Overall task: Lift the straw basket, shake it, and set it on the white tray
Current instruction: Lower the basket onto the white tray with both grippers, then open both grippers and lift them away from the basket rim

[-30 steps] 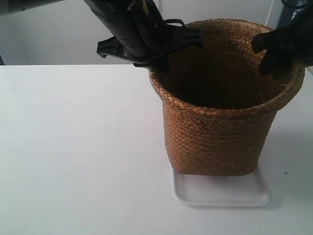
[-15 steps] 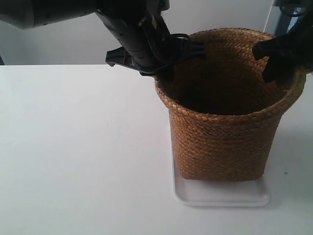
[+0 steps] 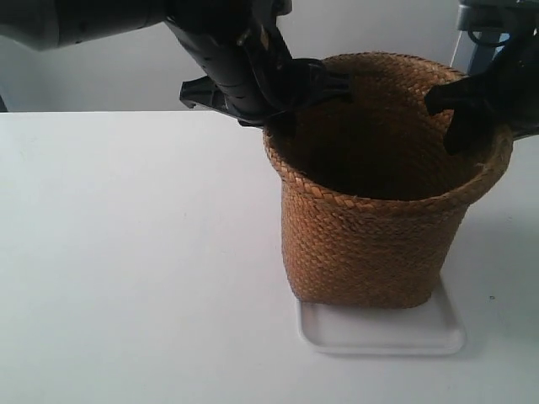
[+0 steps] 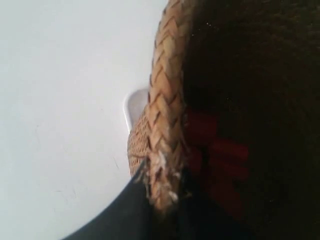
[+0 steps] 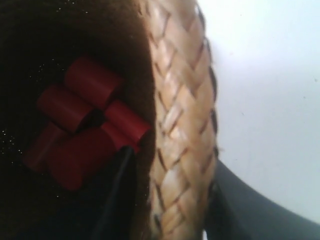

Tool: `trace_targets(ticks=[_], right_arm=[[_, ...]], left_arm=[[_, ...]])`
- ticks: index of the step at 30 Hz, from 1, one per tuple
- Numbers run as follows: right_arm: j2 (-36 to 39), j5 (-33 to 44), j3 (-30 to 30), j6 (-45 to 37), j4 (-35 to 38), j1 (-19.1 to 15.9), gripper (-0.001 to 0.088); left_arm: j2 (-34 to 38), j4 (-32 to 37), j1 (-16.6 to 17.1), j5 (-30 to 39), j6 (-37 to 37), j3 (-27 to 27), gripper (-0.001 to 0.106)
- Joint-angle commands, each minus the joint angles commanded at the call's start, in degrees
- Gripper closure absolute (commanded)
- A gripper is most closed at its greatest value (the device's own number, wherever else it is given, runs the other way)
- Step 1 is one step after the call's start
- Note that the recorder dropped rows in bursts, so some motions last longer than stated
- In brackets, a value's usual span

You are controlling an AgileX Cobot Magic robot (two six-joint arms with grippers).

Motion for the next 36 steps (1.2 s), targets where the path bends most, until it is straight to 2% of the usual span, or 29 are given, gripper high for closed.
trace_targets(ticks=[8, 10, 12, 14, 19, 21, 25, 32, 36], right_arm=[[0.03, 0.38, 0.0, 0.0, -2.73, 0.0, 0.0854], [0.03, 0.38, 0.0, 0.0, -2.85, 0.0, 0.0794], [0.03, 0.23, 0.0, 0.0, -2.85, 0.0, 0.0696], [0.03, 0.23, 0.0, 0.0, -2.85, 0.0, 0.0599], [-0.07, -0.28, 0.0, 0.0, -2.59, 0.0, 0.0378], [-0.46, -0.54, -0.1, -0.1, -1.86, 0.0, 0.0312], [-3.45, -0.67, -0.21, -0.2, -1.98, 0.0, 0.0285], [-10.19, -1.57, -0.21, -0.34, -2.55, 0.0, 0.0285], [-14.18, 0.03, -0.21, -0.34, -2.55, 0.0, 0.0286]], left_arm=[[1.84, -0.54, 0.0, -0.45, 0.0, 0.0, 0.105], [1.84, -0.65, 0.0, -0.45, 0.0, 0.0, 0.105], [1.84, -0.8, 0.0, -0.45, 0.12, 0.0, 0.102], [1.84, -0.8, 0.0, -0.23, 0.79, 0.0, 0.091], [1.84, -0.69, 0.0, 0.02, 1.16, 0.0, 0.053], [1.62, -0.41, 0.0, 0.02, 1.16, 0.0, 0.043], [0.76, -0.29, 0.0, 0.52, 2.53, 0.0, 0.034], [-2.68, 0.13, 0.0, 1.15, 2.64, -0.03, 0.033], [-5.22, 0.13, 0.0, 5.13, 5.7, -0.03, 0.033]])
